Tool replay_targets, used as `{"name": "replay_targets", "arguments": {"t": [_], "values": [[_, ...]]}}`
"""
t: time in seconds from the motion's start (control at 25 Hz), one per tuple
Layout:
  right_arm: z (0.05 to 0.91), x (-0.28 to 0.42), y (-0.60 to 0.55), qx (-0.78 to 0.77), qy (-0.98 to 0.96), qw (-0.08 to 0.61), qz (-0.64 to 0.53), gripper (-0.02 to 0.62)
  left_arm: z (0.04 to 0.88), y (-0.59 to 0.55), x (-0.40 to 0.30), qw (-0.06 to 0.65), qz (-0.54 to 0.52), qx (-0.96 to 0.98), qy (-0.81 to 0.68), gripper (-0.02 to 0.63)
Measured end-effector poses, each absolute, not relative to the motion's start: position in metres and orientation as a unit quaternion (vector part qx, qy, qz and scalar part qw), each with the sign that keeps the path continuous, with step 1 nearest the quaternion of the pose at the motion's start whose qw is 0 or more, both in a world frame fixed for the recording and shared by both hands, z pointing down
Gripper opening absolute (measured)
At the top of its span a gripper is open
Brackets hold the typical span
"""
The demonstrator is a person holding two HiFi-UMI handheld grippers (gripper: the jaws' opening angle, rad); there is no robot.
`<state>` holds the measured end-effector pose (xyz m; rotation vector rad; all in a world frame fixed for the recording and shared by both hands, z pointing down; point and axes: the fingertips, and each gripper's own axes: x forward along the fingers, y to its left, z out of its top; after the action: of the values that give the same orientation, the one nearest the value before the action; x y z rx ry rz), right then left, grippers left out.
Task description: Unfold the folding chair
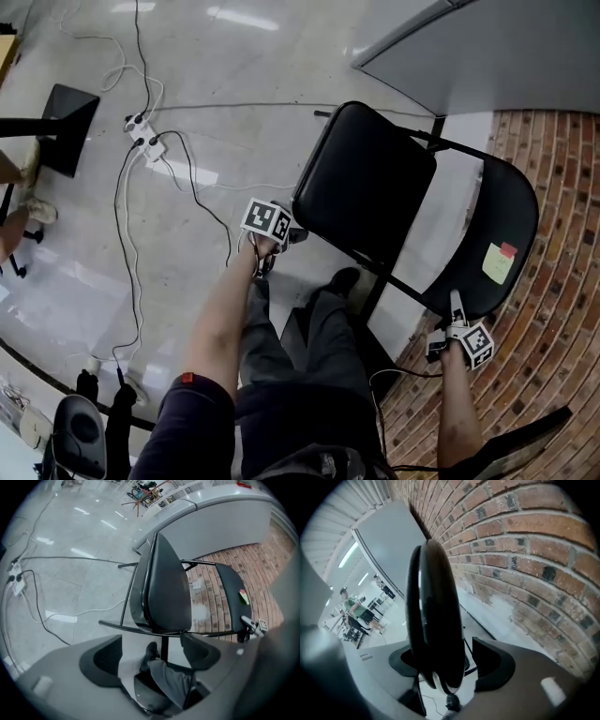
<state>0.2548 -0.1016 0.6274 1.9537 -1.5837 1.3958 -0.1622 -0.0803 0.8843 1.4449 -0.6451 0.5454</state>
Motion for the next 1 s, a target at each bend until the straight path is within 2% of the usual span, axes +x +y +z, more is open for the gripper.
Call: {"name": "replay_targets", "arguments": {"t": [0.08,0.28,0.48,0.64,0.84,1.0], "values": [[0.626,0.257,-0.096,0.679,-0.533,0.171,0.474,0.298,0.871,-0.076,-0.182,0.665,0.253,0.641,-0.290,0.402],[0.619,0.270,-0.085,0.699,-0.486,0.232,0.470,0.386,0.826,-0.085,-0.235,0.645,0.269,0.643,-0.312,0.400],[0.573,0.279,-0.065,0.753,-0.438,0.234,0.432,0.388,0.756,-0.102,-0.278,0.608,0.287,0.670,-0.315,0.400],[0.536,0.282,-0.083,0.777,-0.444,0.223,0.386,0.388,0.689,-0.152,-0.319,0.558,0.239,0.703,-0.371,0.344],[0.485,0.273,-0.097,0.794,-0.471,0.209,0.323,0.388,0.637,-0.193,-0.310,0.516,0.194,0.745,-0.376,0.344],[0.457,0.254,-0.111,0.780,-0.520,0.202,0.285,0.388,0.622,-0.196,-0.274,0.513,0.181,0.754,-0.368,0.344]]}}
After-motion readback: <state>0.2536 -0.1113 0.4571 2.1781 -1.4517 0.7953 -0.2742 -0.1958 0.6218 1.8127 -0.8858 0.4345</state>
